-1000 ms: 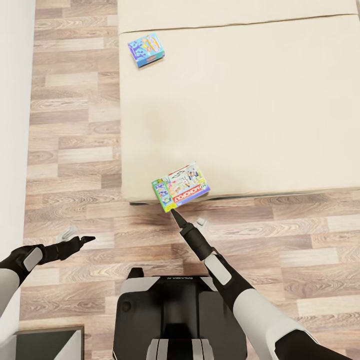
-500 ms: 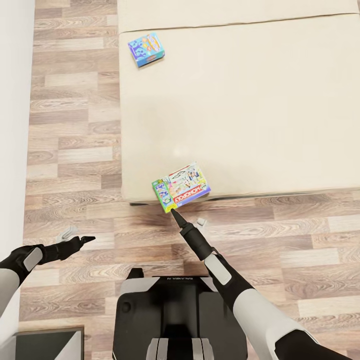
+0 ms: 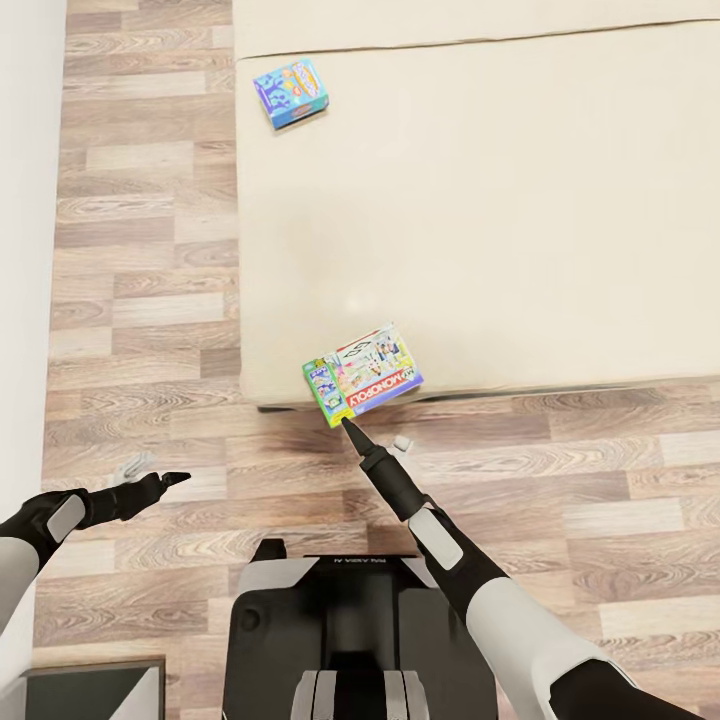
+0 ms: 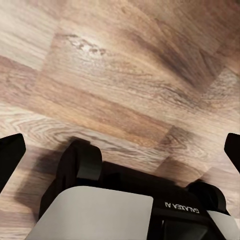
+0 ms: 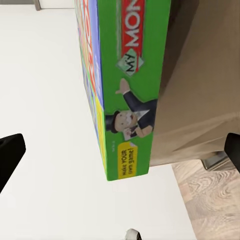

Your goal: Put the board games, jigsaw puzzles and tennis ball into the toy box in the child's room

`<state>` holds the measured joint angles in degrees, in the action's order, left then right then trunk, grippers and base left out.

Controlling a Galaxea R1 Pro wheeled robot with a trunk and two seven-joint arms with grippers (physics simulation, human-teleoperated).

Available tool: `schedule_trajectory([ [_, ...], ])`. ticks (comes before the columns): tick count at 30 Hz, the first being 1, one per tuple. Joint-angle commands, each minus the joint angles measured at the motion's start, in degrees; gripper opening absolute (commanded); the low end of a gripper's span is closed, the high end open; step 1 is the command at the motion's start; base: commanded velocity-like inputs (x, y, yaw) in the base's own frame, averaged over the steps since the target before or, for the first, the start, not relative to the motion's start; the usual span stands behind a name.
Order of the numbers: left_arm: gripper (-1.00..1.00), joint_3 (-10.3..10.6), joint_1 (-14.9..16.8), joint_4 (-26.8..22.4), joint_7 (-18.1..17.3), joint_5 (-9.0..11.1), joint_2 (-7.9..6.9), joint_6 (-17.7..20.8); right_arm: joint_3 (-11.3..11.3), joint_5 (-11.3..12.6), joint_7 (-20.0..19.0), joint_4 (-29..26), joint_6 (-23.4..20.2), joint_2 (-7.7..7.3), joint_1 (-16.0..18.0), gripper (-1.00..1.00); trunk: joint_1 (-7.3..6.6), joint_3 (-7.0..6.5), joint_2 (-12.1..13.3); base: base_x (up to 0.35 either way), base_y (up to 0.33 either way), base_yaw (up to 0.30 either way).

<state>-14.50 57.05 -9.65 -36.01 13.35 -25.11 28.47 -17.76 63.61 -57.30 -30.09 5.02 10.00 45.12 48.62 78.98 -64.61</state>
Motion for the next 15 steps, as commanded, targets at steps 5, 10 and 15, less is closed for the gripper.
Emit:
schedule_trajectory([
  [5,1.00,0.0,0.0,0.0,0.0,0.5,-0.03,0.5,-0.3,0.3,-0.1,0.1,0.5,0.00,0.1,1.00,1.10,0.92,-2.0,0.000,0.000,0.000],
  [10,1.00,0.0,0.0,0.0,0.0,0.5,-0.03,0.5,-0.3,0.3,-0.1,0.1,0.5,0.00,0.1,1.00,1.32,1.09,-2.4,0.000,0.000,0.000],
  [15,1.00,0.0,0.0,0.0,0.0,0.5,-0.05,0.5,-0.3,0.3,-0.1,0.1,0.5,0.00,0.0,1.00,1.32,1.09,-2.4,0.000,0.000,0.000],
])
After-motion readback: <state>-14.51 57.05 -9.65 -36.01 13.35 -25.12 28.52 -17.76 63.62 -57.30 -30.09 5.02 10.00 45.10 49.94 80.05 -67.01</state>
